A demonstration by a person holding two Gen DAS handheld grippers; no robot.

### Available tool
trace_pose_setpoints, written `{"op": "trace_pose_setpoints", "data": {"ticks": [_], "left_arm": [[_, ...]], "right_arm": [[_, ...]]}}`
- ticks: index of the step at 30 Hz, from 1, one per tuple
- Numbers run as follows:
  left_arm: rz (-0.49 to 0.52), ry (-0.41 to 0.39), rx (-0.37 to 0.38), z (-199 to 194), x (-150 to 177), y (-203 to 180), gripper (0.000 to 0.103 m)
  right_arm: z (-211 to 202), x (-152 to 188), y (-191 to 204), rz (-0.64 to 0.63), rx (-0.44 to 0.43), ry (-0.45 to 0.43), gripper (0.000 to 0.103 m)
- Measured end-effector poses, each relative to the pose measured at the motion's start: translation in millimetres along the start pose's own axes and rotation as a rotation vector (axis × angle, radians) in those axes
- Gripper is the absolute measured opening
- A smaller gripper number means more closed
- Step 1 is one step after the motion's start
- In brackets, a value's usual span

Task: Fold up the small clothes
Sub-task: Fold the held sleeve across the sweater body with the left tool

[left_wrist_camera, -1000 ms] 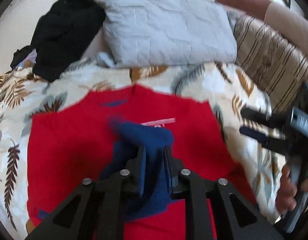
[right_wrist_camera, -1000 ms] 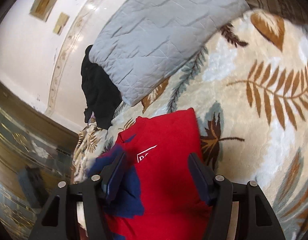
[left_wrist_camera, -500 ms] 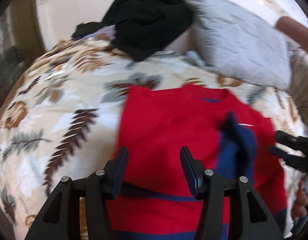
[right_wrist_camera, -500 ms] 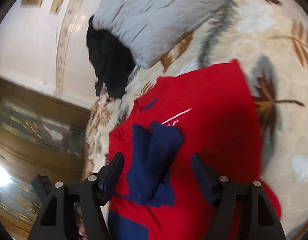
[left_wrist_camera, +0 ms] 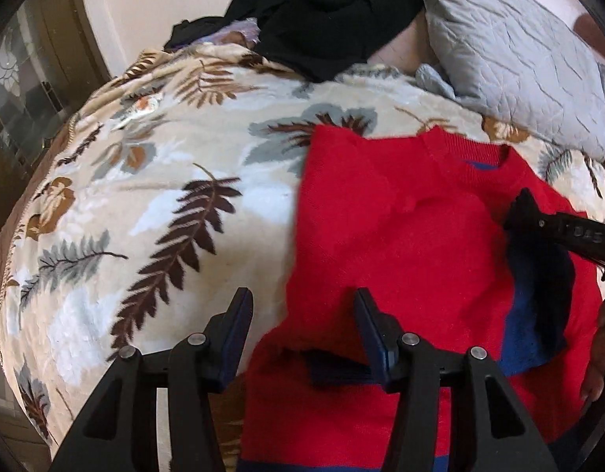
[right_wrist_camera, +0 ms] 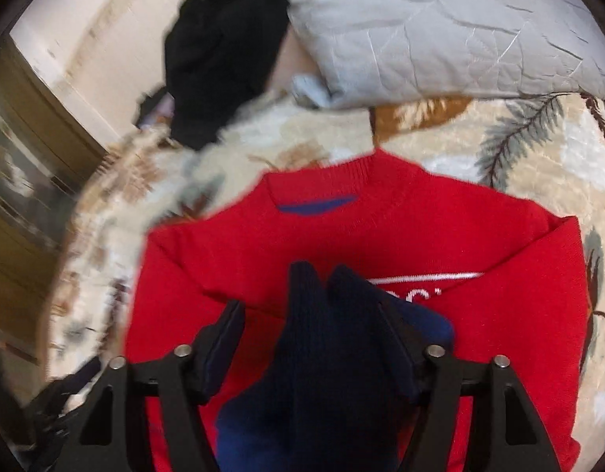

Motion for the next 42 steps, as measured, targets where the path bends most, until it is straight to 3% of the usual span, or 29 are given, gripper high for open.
{"op": "trace_pose_setpoints", "data": {"ticks": [1, 2, 6, 11, 16, 19, 22, 25, 29, 31, 36, 39, 42], "left_arm": [[0.009, 0.006, 0.003, 1, 1, -2, 0.054], [0.013, 0.006, 0.001, 1, 2, -3, 0.054], [0.03, -0.01, -0.007, -5, 7, -6, 0.054], [0.047, -0.006, -0.003, -8, 15, -14, 0.054], [0.085, -0.005, -0.008, -11, 24, -23, 0.054], [0.093, 0.001, -0.019, -9, 26, -24, 0.054], [0.083, 0.012, -0.017, -5, 26, -22, 0.054], [0.084, 0.006, -0.019, -6, 25, -24, 0.054], [0.09, -0.052, 0.009, -18, 24, -27, 0.054], [0.102, -0.066, 0.004, -20, 24, -30, 0.054], [0.122, -0.002, -0.042, 2, 31, -30, 0.058], [0.144, -0.021, -0.07, 0, 32, -31, 0.061], [0.154, -0.047, -0.077, -9, 34, -31, 0.061]], "right_arm": [[4, 1, -2, -0.01, 0.035, 0.008, 0.018], [3, 2, -4, -0.013, 0.045, 0.012, 0.013], [-42, 10, -36, 0.041, 0.009, -0.071, 0.011], [-90, 42, -90, 0.142, -0.1, -0.079, 0.011], [-81, 82, -126, 0.244, -0.158, 0.087, 0.015], [-84, 88, -137, 0.32, -0.211, 0.126, 0.018], [-97, 81, -146, 0.343, -0.243, 0.076, 0.033], [-107, 74, -155, 0.38, -0.282, 0.005, 0.076], [-118, 61, -156, 0.345, -0.229, -0.107, 0.072], [-120, 57, -148, 0.3, -0.235, -0.138, 0.065], [-93, 60, -115, 0.167, -0.177, -0.053, 0.05], [-69, 72, -109, 0.123, -0.088, 0.032, 0.047], [-71, 75, -103, 0.066, -0.038, 0.019, 0.044]]}}
Point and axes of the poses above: each gripper's, at about its wrist camera, not at the fingertips, and z roughly the way its jaws point, y to its left, x to its underside, the point moved 4 cm from there along z, roughly the way its jaws point, and after that the axes turned 3 degrees about y, right-handed, at the moved point
